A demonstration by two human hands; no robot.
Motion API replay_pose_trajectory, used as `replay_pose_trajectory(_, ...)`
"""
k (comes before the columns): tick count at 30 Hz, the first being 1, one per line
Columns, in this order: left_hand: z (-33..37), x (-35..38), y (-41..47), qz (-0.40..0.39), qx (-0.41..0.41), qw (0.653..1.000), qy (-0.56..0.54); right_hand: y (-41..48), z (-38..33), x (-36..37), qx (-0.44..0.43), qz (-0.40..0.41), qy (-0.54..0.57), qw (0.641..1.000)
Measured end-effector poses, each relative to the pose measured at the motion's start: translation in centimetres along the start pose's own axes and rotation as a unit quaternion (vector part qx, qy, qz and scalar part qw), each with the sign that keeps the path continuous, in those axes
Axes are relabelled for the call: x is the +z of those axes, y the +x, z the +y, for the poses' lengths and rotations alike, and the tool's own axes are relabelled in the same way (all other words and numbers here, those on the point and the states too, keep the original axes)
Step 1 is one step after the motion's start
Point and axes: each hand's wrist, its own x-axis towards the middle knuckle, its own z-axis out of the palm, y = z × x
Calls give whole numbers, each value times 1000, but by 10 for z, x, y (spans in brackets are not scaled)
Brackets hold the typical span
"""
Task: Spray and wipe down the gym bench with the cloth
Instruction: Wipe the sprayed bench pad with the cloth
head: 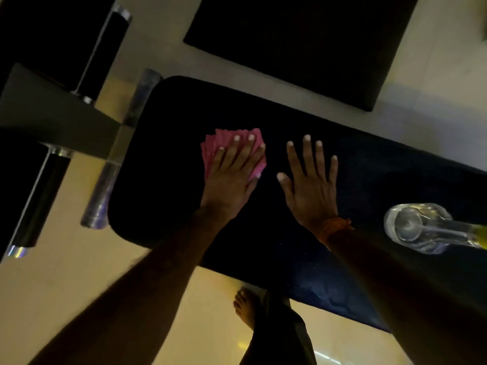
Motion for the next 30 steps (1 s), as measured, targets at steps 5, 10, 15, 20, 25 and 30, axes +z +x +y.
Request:
replay_pose_trajectory(5, 31, -10, 57, 17, -111, 992, -53, 2, 14, -1, -3, 4, -6, 1000)
replay_pose_trajectory(10, 13, -10, 65, -21, 34, 999, -22, 4, 23, -6, 8, 1, 6, 1000)
replay_pose_trajectory(15, 37, -11, 78, -6, 12, 1000, -14, -1, 29, -7, 11, 7, 4, 1000)
replay_pose_trajectory(20, 23, -13, 75, -48, 130, 990, 17, -21, 35, -8, 84, 6, 9, 996)
replay_pose_trajectory(25, 61, -14, 95, -17, 77, 997, 1, -34, 39, -6, 136, 18, 20, 990)
replay_pose_trajectory(30, 48, -7, 76, -11, 245, 968, 48, -39, 33, -7, 163, 12, 40, 986)
